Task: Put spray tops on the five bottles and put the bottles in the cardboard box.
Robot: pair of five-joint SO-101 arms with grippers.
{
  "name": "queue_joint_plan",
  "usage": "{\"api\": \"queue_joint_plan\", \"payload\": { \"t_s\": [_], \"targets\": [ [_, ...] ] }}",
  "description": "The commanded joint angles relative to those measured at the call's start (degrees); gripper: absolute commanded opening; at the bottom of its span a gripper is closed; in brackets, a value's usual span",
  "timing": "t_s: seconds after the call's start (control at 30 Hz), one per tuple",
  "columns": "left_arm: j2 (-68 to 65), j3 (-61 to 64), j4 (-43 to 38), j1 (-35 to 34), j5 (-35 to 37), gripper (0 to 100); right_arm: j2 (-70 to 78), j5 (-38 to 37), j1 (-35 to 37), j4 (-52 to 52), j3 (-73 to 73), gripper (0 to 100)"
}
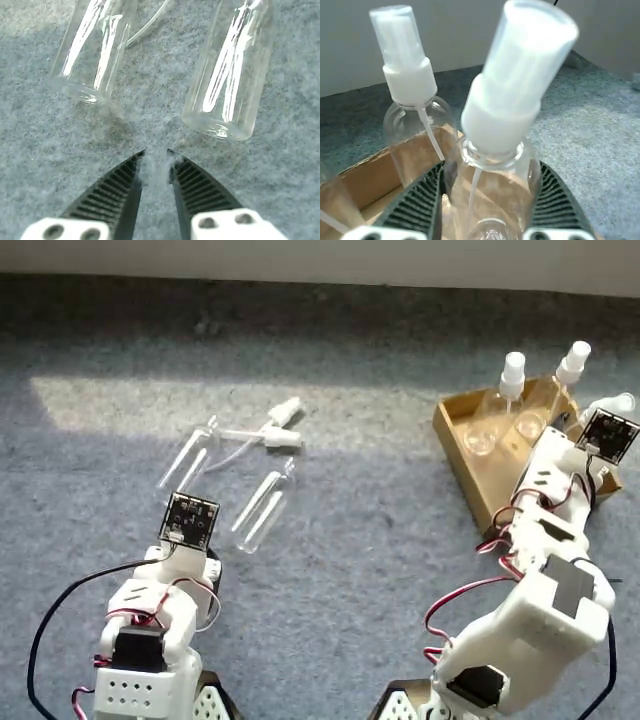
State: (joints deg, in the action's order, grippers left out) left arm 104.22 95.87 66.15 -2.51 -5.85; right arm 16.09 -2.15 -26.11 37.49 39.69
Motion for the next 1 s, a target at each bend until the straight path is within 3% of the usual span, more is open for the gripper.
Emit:
{"api": "queue_joint_plan", "payload": {
  "t_s": [0.0,0.2,0.37,0.7,0.97],
  "targets": [
    [0.7,1.1,-1.2,0.0,0.4,3,0.5,0.0,-0.3,1.7,-5.0,11.7],
    [0.7,1.1,-1.2,0.0,0.4,3,2.2,0.0,-0.3,1.7,-6.2,12.5],
    [0.7,1.1,-1.2,0.0,0.4,3,2.2,0.0,0.2,1.7,-5.9,19.5],
    [0.7,1.1,-1.3,0.0,0.4,3,2.0,-0.3,0.3,1.7,-6.1,19.9],
    [0.7,1.1,-1.3,0.0,0.4,3,2.0,-5.5,1.5,1.7,-5.8,20.0]
  ]
}}
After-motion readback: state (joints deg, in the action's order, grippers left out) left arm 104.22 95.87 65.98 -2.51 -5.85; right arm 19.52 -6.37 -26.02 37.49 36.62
